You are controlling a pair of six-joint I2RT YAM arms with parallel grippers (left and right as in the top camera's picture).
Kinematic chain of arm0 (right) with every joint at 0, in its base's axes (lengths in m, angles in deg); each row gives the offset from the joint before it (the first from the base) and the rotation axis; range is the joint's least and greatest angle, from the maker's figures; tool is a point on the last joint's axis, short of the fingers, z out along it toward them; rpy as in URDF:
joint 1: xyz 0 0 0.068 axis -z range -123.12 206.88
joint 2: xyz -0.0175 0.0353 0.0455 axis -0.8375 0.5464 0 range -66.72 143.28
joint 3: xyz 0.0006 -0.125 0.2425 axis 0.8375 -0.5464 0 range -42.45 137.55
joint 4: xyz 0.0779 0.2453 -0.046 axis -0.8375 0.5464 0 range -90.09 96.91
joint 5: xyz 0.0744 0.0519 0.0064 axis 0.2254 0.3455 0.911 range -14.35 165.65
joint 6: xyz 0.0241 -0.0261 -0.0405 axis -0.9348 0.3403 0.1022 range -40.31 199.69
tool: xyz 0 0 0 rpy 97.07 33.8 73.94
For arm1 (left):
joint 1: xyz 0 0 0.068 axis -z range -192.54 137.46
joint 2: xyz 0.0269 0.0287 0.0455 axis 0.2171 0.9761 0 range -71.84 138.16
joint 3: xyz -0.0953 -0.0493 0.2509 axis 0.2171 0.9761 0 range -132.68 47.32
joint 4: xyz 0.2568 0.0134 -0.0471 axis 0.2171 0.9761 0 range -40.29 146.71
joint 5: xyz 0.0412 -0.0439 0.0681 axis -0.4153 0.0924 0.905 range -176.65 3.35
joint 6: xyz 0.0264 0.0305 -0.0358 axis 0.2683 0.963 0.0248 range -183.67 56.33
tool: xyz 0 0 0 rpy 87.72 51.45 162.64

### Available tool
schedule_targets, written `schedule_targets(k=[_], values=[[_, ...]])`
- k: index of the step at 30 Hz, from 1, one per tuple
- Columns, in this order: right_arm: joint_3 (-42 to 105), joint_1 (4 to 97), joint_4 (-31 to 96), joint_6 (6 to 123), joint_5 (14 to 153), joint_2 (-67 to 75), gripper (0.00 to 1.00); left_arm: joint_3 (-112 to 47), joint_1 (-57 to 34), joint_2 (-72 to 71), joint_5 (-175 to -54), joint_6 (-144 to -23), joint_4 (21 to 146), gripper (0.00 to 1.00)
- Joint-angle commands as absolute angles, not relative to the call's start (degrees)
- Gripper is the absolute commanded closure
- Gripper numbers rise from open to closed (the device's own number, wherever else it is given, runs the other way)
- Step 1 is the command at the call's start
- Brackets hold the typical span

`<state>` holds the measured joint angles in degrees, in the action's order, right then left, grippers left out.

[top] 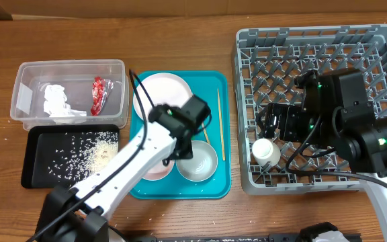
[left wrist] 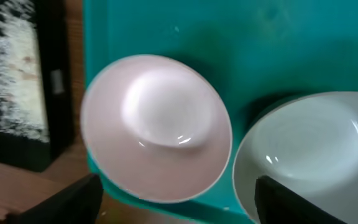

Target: Sort waste into correct bins and load items into the dishwasher

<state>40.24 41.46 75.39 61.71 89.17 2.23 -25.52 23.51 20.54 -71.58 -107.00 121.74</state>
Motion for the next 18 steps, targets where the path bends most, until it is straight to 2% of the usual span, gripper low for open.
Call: schedule_targets(k=[1, 6, 7, 15, 18], values=[[40.4, 41.5, 75.0, 61.7, 89.2, 1.8, 0.00, -35.9, 21.3, 17.4, -69.3, -101.1, 126.2, 0.20], [40.4, 41.5, 75.0, 61.7, 89.2, 1.8, 0.00, -49.8, 19.7, 13.1, -68.9, -97.3, 133.7, 0.18], [40.4, 41.5, 75.0, 61.7, 89.2, 1.8, 0.00, -52.4, 19.7, 11.7, -69.6, -97.3, 134.7, 0.00], [40.4, 41.5, 75.0, 61.7, 89.2, 1.8, 0.00, -53.9, 19.7, 8.6, -82.0, -97.5, 134.4, 0.00], [40.4, 41.5, 75.0, 61.7, 89.2, 1.8, 0.00, -53.9, 19.7, 9.1, -77.0, -97.5, 135.3, 0.00]])
